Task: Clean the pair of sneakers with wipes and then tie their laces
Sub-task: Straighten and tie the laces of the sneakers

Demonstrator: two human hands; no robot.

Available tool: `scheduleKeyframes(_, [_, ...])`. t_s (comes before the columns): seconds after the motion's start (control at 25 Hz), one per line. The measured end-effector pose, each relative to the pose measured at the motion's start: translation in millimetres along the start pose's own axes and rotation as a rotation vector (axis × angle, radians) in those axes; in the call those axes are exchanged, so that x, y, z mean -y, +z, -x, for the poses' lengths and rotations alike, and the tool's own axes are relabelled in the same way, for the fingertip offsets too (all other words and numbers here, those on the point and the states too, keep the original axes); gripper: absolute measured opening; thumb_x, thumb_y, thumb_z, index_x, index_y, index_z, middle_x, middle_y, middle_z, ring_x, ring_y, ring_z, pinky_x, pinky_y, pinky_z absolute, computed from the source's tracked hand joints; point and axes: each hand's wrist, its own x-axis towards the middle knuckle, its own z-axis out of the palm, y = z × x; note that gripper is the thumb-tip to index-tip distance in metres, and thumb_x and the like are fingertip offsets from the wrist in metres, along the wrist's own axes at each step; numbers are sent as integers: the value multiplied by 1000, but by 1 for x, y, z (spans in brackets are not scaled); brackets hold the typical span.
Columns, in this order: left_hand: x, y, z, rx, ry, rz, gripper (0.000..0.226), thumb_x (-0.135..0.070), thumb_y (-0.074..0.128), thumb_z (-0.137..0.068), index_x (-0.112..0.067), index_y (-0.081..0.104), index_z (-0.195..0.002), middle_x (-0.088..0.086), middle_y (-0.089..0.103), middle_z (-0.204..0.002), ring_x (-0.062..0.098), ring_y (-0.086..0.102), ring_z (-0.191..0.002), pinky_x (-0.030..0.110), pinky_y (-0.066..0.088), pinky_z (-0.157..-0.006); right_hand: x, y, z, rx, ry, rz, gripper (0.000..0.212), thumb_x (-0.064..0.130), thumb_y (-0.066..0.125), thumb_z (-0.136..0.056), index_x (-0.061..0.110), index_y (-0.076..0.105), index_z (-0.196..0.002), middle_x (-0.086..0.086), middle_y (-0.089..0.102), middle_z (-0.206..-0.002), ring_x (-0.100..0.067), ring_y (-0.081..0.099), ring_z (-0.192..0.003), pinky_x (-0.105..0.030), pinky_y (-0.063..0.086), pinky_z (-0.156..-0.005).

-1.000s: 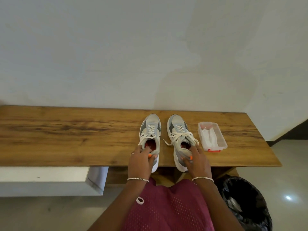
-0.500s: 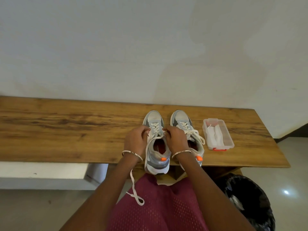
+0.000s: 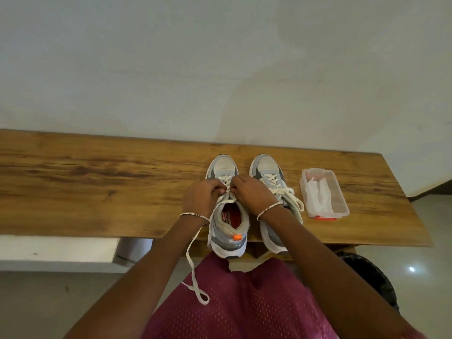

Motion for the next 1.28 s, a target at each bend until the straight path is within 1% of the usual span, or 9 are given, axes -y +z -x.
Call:
scheduleKeyframes(0.12, [-2,0,-2,11,29,-57,12,-21,66,-92,-22,77,-98,2,77,-89,24,69,-81,37,54,-68,0,1,3,-19,-51,28,17,11,45,-101,-2,54,-107,-21,61,-103,-38,58,-87,-33,31,-67])
scheduleKeyframes(0.24, [-2,-2,-2,49,65,-69,14,-20,63,-95,-17,75,-101,5,76,-93,25,69,-85,35,52,-69,3,-2,8,-81,-114,45,9,4,58,-93,-4,55,-97,-22,61,-82,-38,59,-61,-32,31,-53])
scheduleKeyframes(0.32, [-2,-3,-1,78,95,-104,17,-20,59,-97,-13,72,-104,7,75,-96,25,68,-87,32,46,-69,4,-2,12,-109,-143,81,19,-1,72,-81,-1,54,-88,-15,58,-64,-32,53,-42,-25,25,-44])
scheduleKeyframes(0.44, [-3,-3,-5,126,175,-237,21,-23,51,-101,-9,64,-108,10,71,-102,28,66,-87,31,38,-65,4,-3,12,-132,-158,104,29,-1,79,-74,1,53,-86,-10,55,-56,-26,48,-33,-21,20,-41])
scheduleKeyframes(0.72, [-12,-12,-6,214,290,-351,20,-12,48,-101,3,57,-109,21,65,-102,37,64,-80,38,39,-61,6,1,14,-175,-102,39,18,0,70,-83,-4,55,-93,-14,59,-57,-32,53,-36,-24,25,-42])
scheduleKeyframes(0.84, [-18,-14,-7,239,205,-345,23,-18,42,-104,-2,51,-117,14,63,-110,29,61,-85,31,34,-65,11,-2,17,-196,-99,40,27,0,75,-78,-2,53,-92,-10,57,-53,-28,51,-32,-22,22,-42])
scheduleKeyframes(0.96, [-17,-13,-6,242,122,-256,21,-19,43,-104,-4,50,-118,12,62,-108,18,48,-77,27,30,-65,9,2,17,-209,-117,45,32,2,77,-76,1,50,-93,-7,56,-52,-25,51,-32,-21,21,-42])
scheduleKeyframes(1.12, [-10,-16,-5,222,103,-99,19,-19,46,-103,-6,58,-109,11,67,-98,18,51,-75,29,33,-64,5,-1,17,-66,0,-70,17,13,53,-99,1,52,-111,-18,66,-81,-37,63,-66,-33,38,-55])
scheduleKeyframes(1.28, [6,-13,11,89,-63,211,15,-21,56,-99,-11,67,-97,5,72,-87,21,68,-77,43,57,-70,7,-5,35,-128,216,-318,22,14,52,-98,14,57,-120,-10,71,-90,-24,67,-79,-34,54,-71])
